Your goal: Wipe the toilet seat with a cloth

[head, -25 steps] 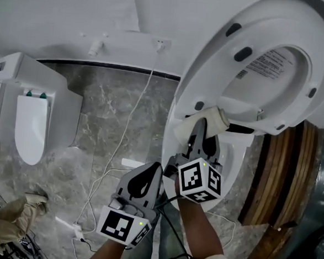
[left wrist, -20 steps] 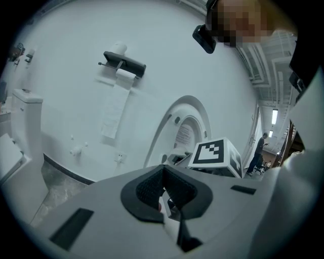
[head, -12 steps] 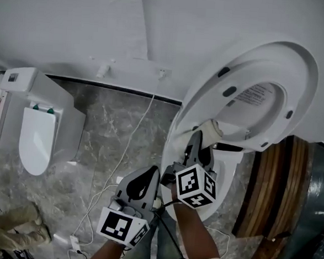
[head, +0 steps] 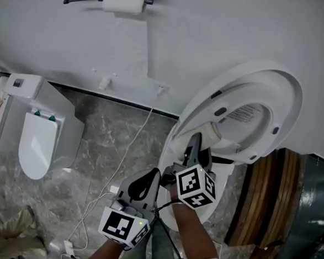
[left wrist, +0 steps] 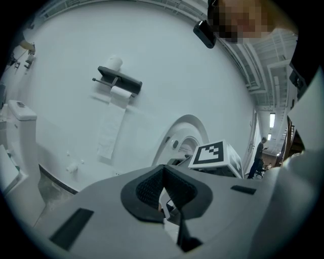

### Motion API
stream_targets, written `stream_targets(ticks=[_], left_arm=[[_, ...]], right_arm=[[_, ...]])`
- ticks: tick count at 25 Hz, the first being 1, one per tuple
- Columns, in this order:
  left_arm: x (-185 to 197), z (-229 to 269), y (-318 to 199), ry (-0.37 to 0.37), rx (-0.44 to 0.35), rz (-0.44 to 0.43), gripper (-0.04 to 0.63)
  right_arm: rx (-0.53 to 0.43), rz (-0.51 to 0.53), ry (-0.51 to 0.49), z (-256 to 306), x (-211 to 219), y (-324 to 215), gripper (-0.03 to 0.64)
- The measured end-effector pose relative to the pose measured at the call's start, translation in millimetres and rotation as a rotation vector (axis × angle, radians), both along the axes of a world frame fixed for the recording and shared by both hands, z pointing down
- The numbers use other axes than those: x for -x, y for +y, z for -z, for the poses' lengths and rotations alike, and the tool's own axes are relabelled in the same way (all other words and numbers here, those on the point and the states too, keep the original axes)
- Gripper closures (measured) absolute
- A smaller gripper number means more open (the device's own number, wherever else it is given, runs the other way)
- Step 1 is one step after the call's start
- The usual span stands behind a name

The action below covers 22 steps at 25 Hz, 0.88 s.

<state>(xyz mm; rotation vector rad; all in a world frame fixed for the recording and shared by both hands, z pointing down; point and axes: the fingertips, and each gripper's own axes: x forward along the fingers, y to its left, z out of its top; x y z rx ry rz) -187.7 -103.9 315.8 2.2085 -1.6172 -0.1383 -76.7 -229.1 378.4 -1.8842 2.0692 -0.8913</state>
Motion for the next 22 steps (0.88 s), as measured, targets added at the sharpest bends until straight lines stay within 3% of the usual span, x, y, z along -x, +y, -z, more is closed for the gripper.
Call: stream_targets(ticks=[4,10,18,22], left_arm=[[-5,18,-10,-0.025,-0.034,-0.015,0.594],[-11,37,-22,-0.047,-0.056,-0.020,0.594],[-21,54,-34,-0.042,-0.059,-0.019,0.594],[-24,59,-37,-0.053,-0.065,-0.017,0.594]], right_arm=[[-0.025,-0.002,-0.055,26,0,-13,0.517],[-0.088,-0.014,0.011,67,-10,-26,0.517],[-0.063,0.010,-0.043,79,-15,-34,0.517],[-0.112,0.022,-0.023,97,-20,-37,0.517]])
